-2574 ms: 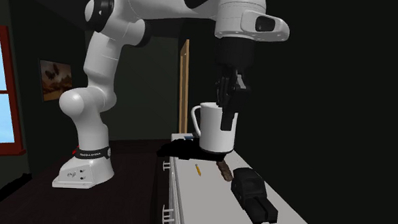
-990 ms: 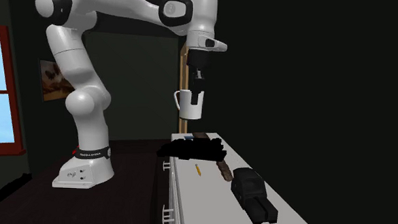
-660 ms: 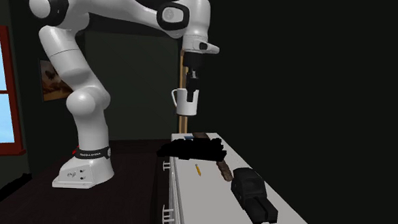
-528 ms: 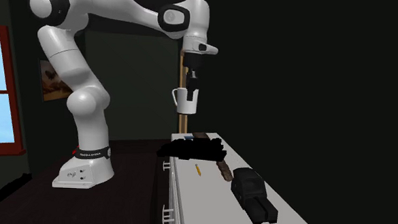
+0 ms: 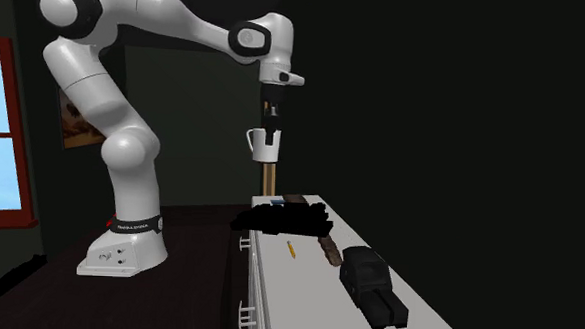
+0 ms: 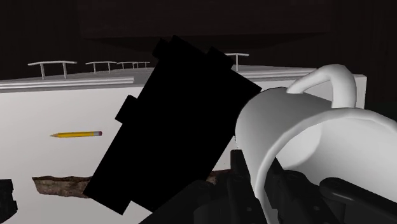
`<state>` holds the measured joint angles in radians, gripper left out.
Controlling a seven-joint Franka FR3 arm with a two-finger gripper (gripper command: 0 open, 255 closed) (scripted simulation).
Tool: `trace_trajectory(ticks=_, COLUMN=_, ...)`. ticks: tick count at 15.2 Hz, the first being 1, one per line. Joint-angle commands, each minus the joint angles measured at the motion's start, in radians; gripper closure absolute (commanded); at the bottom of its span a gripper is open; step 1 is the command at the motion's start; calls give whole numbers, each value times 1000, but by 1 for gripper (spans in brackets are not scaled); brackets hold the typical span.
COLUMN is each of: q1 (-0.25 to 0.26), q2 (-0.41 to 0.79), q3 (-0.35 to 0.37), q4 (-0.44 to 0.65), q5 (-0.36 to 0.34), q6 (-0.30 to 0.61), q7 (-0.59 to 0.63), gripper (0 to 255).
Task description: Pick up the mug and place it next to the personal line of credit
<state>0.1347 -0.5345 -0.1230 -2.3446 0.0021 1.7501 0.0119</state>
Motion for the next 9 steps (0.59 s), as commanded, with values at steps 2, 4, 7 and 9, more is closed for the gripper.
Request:
trace_trajectory(ticks=2, q1=31, q2=-8, q3=57, q4=-8, q5=34, q6=3, q7=74, gripper=255)
trace_trajectory(ticks=4, q1=52, q2=-7, q3=96, q4=-9, q5=58, q6=8, q7=122, gripper=255)
trace_trajectory(ticks=7, q1=83, q2=5, q3=153, q4=-1, q5=92, q6=16, q7=194, gripper=255)
trace_trajectory(ticks=9, q1=103, q2=18, q3=191, q4=10, q5=113, q6=23, q7=241, gripper=255)
